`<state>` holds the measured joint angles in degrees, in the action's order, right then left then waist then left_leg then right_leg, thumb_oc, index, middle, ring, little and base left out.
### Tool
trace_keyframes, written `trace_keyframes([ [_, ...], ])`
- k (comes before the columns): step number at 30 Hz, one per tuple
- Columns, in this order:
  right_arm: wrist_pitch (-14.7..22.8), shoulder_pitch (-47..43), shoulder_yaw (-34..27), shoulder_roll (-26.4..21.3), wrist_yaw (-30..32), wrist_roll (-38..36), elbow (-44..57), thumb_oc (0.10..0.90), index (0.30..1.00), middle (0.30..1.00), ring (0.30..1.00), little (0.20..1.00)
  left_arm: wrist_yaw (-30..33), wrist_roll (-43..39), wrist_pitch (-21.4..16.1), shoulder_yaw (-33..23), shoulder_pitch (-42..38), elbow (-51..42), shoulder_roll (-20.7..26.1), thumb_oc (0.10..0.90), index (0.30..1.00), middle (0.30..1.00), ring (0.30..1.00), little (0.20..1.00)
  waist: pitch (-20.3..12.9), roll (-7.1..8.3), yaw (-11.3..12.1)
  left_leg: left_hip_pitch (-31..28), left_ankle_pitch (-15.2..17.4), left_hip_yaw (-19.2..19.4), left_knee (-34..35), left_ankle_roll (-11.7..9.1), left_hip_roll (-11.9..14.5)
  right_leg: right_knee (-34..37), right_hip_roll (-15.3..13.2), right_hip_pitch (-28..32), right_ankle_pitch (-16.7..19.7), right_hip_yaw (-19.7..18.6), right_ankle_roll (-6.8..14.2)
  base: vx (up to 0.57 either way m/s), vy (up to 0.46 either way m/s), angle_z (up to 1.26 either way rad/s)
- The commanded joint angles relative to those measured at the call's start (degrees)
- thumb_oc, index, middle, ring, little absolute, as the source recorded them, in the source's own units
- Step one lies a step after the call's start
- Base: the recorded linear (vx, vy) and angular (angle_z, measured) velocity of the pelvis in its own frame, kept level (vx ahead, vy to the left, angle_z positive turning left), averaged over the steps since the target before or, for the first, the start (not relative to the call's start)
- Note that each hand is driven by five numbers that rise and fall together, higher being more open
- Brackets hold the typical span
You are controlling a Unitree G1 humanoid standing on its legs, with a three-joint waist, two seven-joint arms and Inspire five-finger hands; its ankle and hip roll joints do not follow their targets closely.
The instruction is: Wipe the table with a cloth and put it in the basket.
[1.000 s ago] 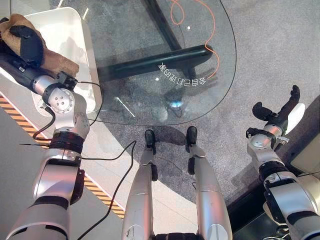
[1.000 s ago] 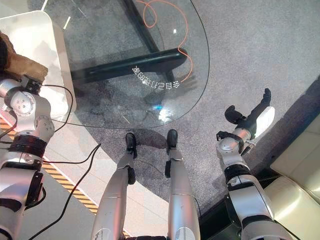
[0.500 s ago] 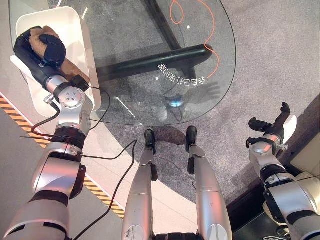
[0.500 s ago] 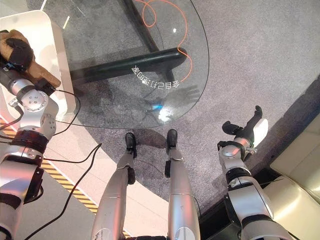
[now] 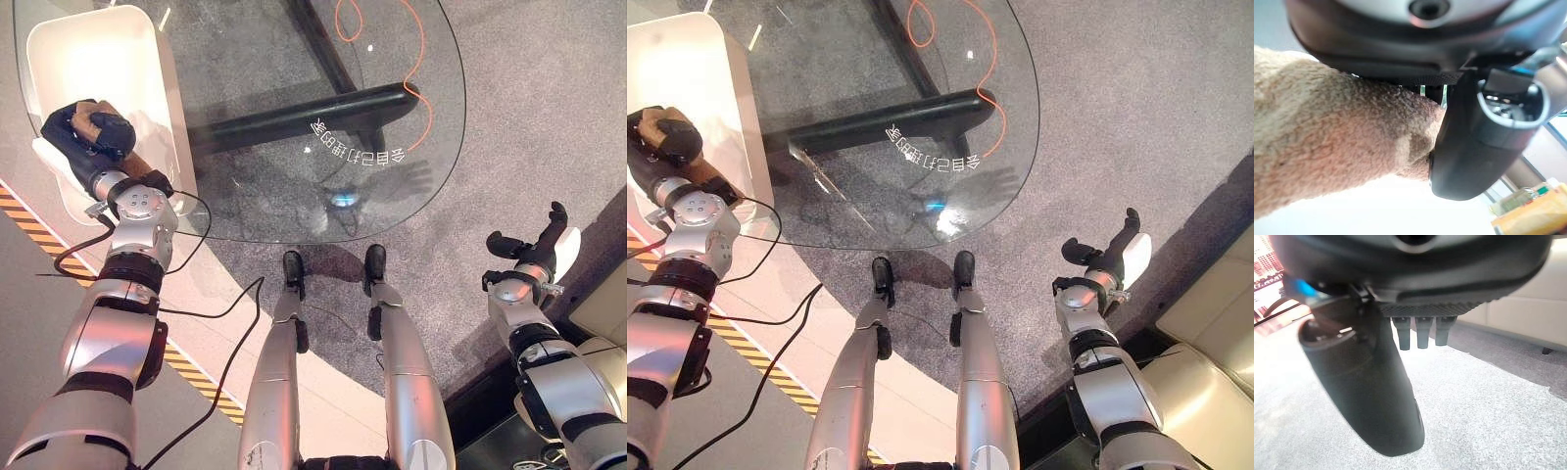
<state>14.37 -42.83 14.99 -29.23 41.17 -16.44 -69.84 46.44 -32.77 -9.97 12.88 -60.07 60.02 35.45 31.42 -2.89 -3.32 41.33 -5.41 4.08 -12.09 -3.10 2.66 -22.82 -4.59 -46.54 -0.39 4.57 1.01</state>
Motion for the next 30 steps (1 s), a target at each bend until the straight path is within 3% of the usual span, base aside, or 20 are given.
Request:
trace_keyframes([
  [1, 1.41, 0.54, 0.22, -3.1, 1.77, -1.85, 0.02, 0.8, 0.9, 0.9, 0.9, 0.9, 2.07, 4.82, -3.09, -1.9, -5.7, 1.11, 10.1, 0.1, 0.3, 0.3, 0.3, 0.2, -1.62, 0.0, -0.02, 0.43, 5.34, 1.15, -5.03, -0.14, -2.46, -1.41, 2.72, 1.58, -5.24, 2.59, 0.65, -0.03, 0.022, 0.0],
  [11, 1.8, -0.2, -0.51, -3.88, 1.97, -1.14, -1.71, 0.8, 0.9, 0.9, 0.9, 0.9, 1.06, 2.96, -2.88, -1.63, -4.43, 0.44, 8.76, 0.1, 0.3, 0.3, 0.3, 0.2, -1.62, -1.4, 0.66, 0.34, 5.04, 0.61, -4.36, 0.07, -3.1, -1.9, 2.24, 1.31, -5.52, 2.95, 0.98, 0.0, 0.003, 0.0],
  [30, 2.25, -0.08, -0.85, -4.64, 1.09, -1.17, -1.47, 0.8, 0.9, 0.9, 0.9, 0.9, -4.22, 1.98, 1.22, -0.95, -4.23, 1.92, 9.19, 0.1, 0.3, 0.3, 0.3, 0.2, -1.62, -1.09, 0.53, 1.34, 4.92, 0.9, -4.6, 0.25, -2.83, -1.96, 2.18, 0.34, -4.98, 3.05, 1.03, 0.0, 0.0, 0.0],
])
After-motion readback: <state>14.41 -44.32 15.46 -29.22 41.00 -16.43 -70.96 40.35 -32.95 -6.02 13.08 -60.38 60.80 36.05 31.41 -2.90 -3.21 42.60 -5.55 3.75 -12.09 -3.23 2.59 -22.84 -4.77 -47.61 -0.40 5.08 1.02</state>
